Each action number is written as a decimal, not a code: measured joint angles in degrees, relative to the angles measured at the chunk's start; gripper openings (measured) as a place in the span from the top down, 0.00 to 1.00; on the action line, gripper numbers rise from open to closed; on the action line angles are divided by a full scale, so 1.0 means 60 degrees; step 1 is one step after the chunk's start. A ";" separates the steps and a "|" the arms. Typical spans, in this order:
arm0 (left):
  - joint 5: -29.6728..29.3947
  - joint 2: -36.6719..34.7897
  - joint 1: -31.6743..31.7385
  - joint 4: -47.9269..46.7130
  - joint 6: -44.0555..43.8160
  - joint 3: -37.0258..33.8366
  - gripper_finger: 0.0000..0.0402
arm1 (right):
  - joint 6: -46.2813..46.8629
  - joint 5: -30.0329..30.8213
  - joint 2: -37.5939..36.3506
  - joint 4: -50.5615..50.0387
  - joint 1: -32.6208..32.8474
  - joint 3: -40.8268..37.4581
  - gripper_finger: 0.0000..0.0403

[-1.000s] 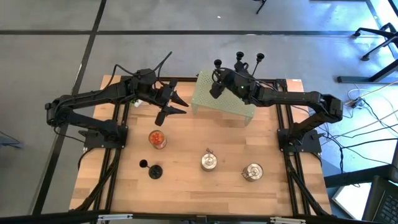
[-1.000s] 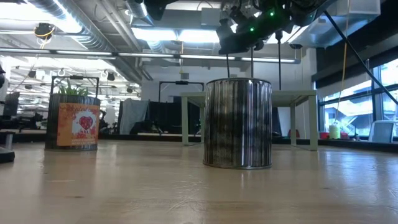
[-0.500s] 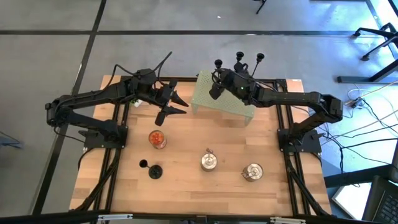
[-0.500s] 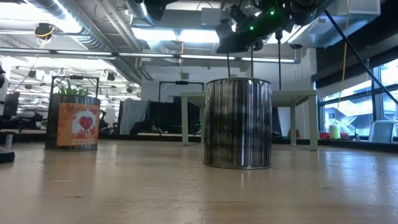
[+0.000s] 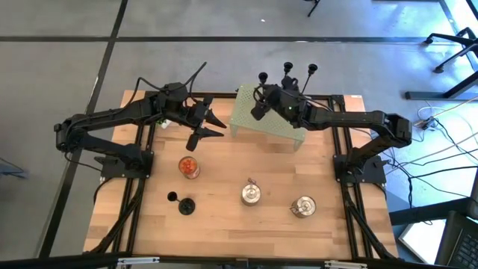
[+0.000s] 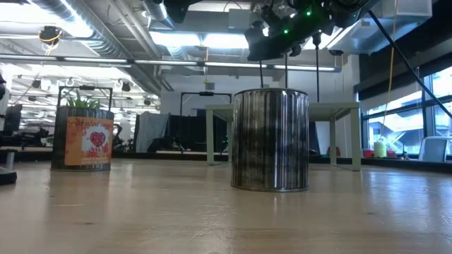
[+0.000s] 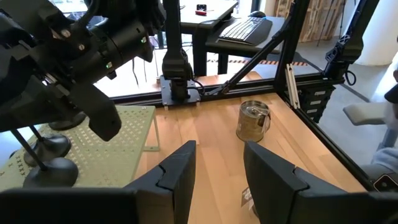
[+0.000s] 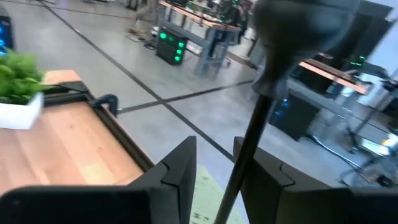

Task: Pick & Place candle stick holders
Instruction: Put the right black candle holder on the shelf

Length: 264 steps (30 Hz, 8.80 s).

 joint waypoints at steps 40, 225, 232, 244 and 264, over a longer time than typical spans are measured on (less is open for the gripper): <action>-0.0001 0.0001 -0.0001 0.0000 0.0000 0.0000 0.67 | 0.0791 0.2323 -0.0094 -0.3277 0.1321 0.0004 0.72; -0.2746 0.7695 0.2314 0.7132 -0.1927 0.2951 0.97 | 0.5068 0.1711 -0.3825 -1.2063 0.6070 0.1235 0.73; -0.2576 0.7695 0.2303 0.7113 -0.1624 0.2951 0.96 | 0.5064 0.1711 -0.3821 -1.1970 0.6069 0.1235 0.73; -0.2247 0.8085 0.2244 0.7721 -0.1621 0.2954 0.95 | 0.4780 0.1715 -0.3821 -1.1721 0.6068 0.1235 0.73; -0.2199 0.8096 0.2460 0.7812 -0.1410 0.2954 0.92 | 0.4796 0.1700 -0.3821 -1.1630 0.6068 0.1235 0.73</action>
